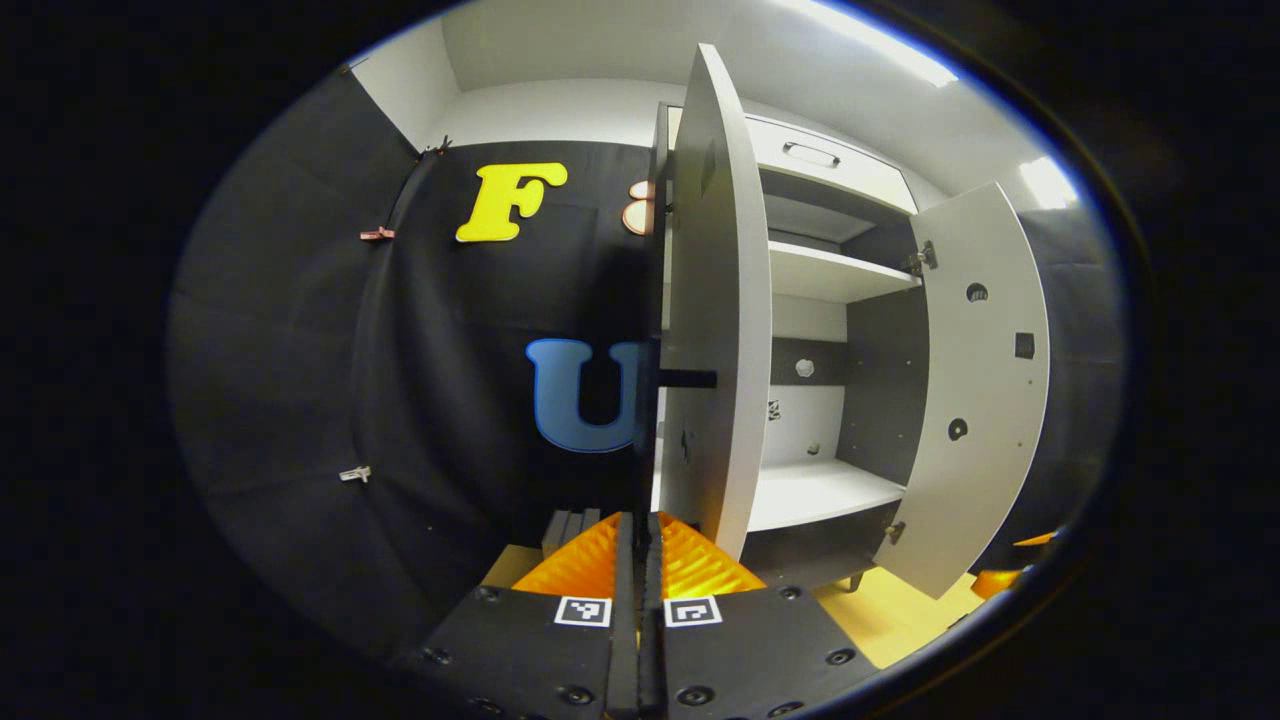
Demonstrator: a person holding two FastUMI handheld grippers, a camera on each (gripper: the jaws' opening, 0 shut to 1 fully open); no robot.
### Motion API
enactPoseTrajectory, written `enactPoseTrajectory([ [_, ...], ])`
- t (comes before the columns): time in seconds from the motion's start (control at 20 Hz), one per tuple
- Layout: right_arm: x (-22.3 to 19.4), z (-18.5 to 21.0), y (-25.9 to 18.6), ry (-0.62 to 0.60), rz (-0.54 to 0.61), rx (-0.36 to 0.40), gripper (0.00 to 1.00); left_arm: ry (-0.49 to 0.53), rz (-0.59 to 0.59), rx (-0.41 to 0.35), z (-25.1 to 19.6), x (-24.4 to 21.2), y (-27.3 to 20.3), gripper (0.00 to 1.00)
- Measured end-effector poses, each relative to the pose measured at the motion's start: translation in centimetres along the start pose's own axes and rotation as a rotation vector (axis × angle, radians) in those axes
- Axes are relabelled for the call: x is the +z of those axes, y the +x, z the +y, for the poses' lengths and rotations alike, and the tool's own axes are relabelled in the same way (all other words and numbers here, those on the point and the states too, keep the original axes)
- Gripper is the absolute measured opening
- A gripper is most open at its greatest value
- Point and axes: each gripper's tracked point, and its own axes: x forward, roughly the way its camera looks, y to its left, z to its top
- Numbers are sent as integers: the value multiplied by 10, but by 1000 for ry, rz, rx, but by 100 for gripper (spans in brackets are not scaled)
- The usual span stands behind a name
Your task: Open the right door of the double-door shoe cabinet with the right hand, and open the left door with the left hand.
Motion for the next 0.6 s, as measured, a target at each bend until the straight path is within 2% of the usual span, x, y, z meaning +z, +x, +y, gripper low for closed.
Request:
enactPoseTrajectory([
  [0.2,14,-14,4,26,-24,-14,99,-30,2,21,-14,-2,-38,5],
  [0.4,27,-22,6,69,-37,-7,99,-62,54,-24,-62,-20,-65,5],
  [0.5,33,-27,6,84,-50,-2,98,-60,44,-13,-80,-22,-69,10],
  [0.55,36,-31,7,79,-53,-2,98,-52,40,-14,-92,-26,-69,16],
  [0.6,39,-35,8,72,-59,1,98,-37,48,-28,-105,-31,-66,14],
])
